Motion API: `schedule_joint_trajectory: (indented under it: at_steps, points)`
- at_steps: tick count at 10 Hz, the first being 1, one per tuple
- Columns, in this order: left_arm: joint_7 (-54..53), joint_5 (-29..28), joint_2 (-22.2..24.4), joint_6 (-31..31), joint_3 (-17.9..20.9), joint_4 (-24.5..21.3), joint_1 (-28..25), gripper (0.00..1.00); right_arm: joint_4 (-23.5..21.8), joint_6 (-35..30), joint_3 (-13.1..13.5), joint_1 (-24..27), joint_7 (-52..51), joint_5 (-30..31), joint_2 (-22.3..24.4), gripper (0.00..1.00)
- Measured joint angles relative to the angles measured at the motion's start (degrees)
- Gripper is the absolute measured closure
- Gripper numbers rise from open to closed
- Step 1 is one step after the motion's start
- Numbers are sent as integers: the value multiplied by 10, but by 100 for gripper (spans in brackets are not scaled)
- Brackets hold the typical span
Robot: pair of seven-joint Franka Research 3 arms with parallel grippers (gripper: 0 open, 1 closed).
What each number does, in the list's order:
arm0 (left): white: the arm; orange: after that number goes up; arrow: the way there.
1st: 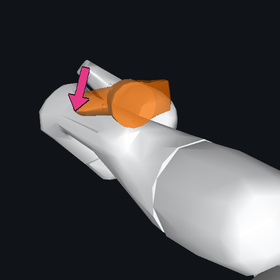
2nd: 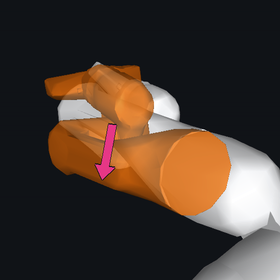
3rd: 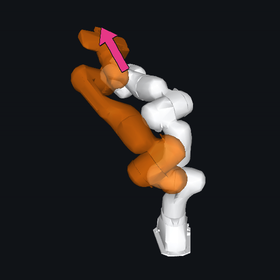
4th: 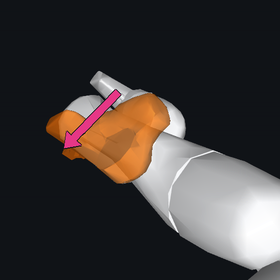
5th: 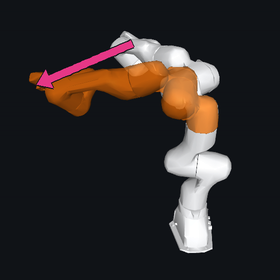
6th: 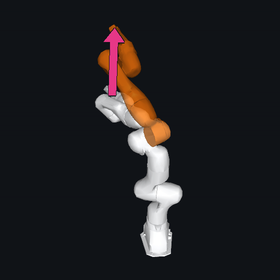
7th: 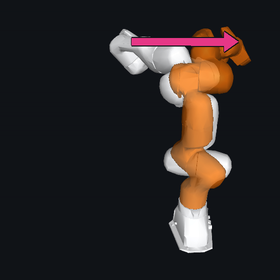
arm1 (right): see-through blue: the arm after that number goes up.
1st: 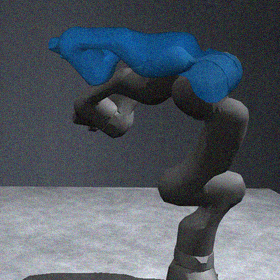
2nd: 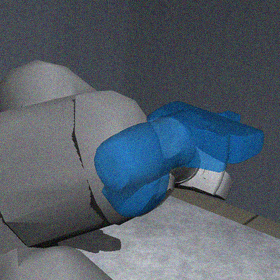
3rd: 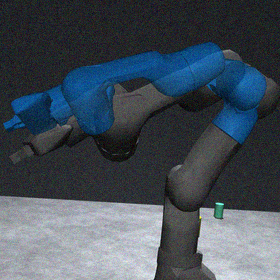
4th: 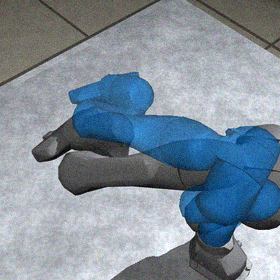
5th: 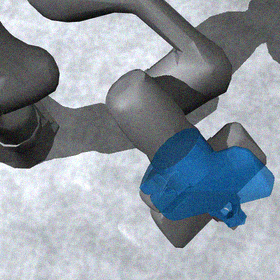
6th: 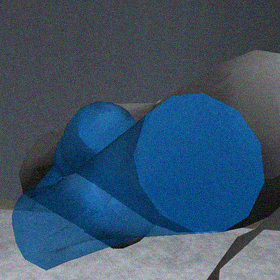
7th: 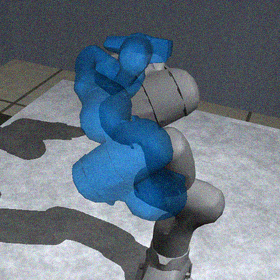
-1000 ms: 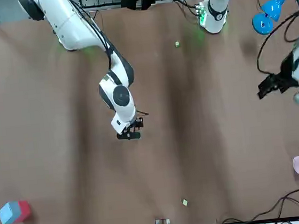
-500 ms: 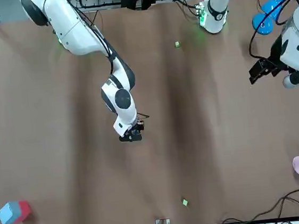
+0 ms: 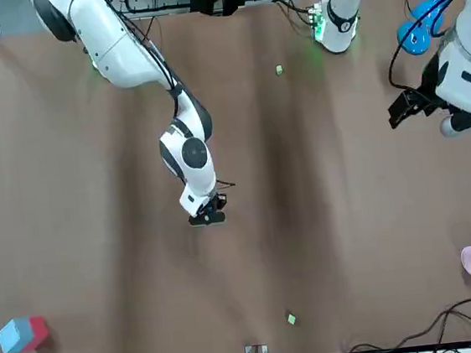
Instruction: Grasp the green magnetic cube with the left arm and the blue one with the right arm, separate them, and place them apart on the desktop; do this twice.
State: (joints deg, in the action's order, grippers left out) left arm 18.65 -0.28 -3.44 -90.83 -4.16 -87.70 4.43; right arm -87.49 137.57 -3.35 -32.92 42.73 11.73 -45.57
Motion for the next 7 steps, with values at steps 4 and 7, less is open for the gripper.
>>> schedule_joint_trajectory:
  at_steps: [4,7]
  points:
    - [-31,-15,0,-2,1,0,-2,0,152,-84,25,4,-3,1,-55,77]
    - [-32,-15,-1,-2,1,0,-4,0,300,-133,38,11,-16,3,-142,77]
